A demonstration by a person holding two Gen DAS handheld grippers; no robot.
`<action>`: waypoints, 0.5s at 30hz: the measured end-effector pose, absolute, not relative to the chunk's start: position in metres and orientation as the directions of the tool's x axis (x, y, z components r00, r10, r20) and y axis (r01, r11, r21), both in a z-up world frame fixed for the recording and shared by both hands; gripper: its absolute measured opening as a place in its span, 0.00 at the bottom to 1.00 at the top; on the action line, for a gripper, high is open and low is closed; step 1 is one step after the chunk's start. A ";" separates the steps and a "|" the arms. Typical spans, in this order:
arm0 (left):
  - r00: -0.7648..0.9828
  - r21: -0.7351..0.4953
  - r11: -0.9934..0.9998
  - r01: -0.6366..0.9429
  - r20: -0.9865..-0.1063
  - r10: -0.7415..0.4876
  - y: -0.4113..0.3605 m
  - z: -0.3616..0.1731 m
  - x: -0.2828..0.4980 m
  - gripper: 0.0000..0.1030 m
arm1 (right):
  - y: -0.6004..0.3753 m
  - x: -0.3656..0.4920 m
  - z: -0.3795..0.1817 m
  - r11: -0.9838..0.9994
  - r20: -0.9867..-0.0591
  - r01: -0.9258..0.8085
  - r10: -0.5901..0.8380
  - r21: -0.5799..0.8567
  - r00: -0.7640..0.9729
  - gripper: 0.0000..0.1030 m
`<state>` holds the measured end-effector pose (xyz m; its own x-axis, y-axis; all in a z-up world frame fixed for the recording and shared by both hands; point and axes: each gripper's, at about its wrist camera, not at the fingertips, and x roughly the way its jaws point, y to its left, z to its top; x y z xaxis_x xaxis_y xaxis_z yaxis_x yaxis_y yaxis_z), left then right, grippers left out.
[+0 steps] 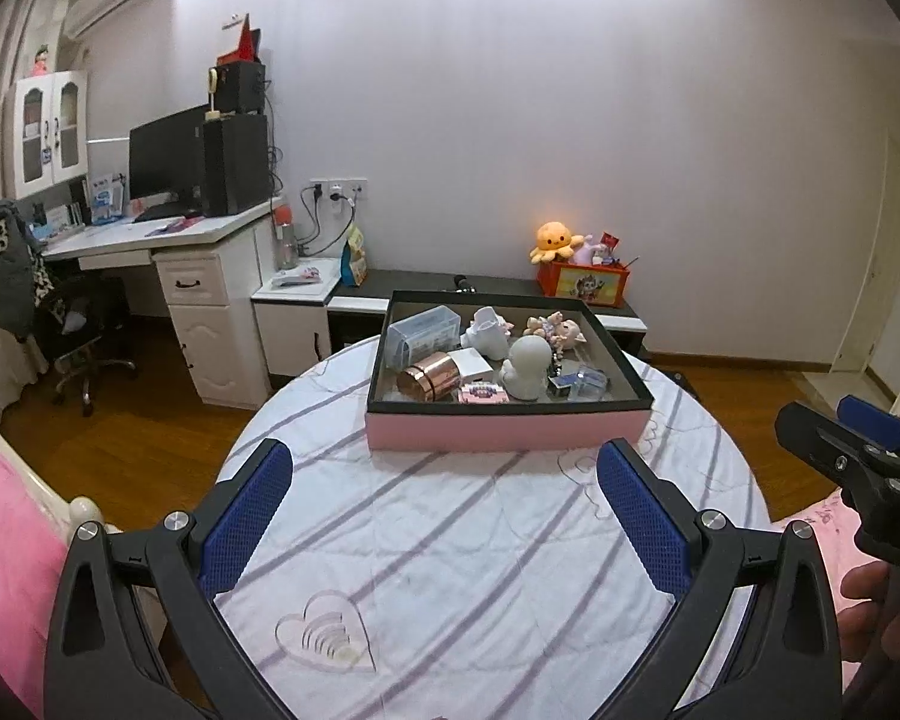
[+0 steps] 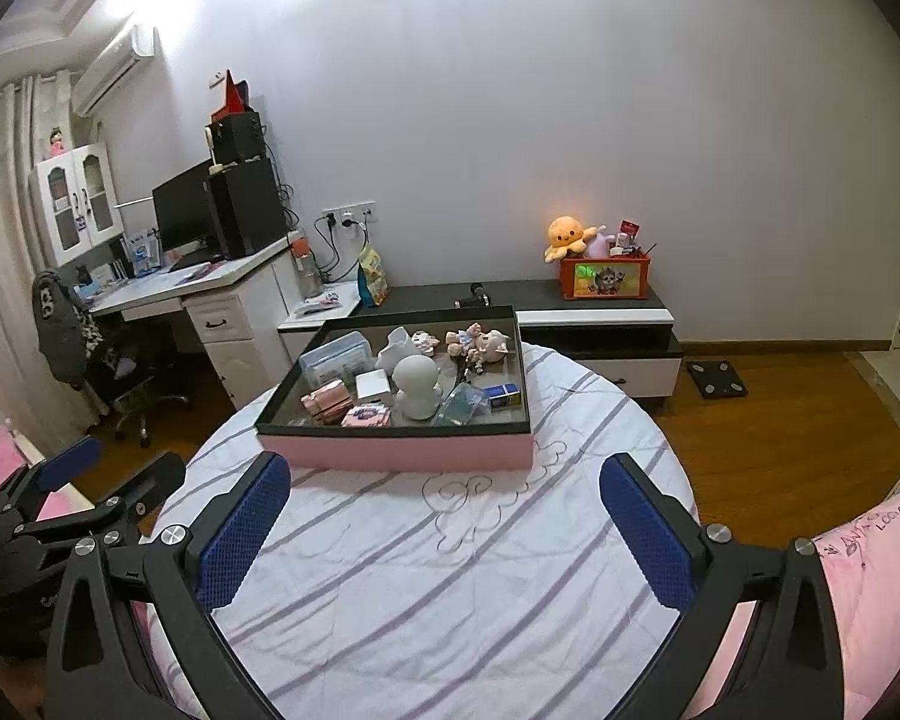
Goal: Organize rigid objects
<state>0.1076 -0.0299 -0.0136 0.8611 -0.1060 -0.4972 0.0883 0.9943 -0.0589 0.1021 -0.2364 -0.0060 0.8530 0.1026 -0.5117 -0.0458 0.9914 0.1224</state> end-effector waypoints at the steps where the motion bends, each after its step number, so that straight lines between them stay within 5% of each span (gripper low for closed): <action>1: 0.863 -0.057 0.995 0.085 -0.495 -0.102 -0.030 -0.013 0.102 1.00 | -0.237 0.097 -0.006 0.991 -0.508 -0.047 0.103 0.122 0.855 1.00; 15: 0.899 -0.014 0.995 0.101 -0.426 -0.097 -0.037 0.009 0.027 1.00 | -0.239 0.023 0.008 0.990 -0.435 -0.039 0.093 0.132 0.896 1.00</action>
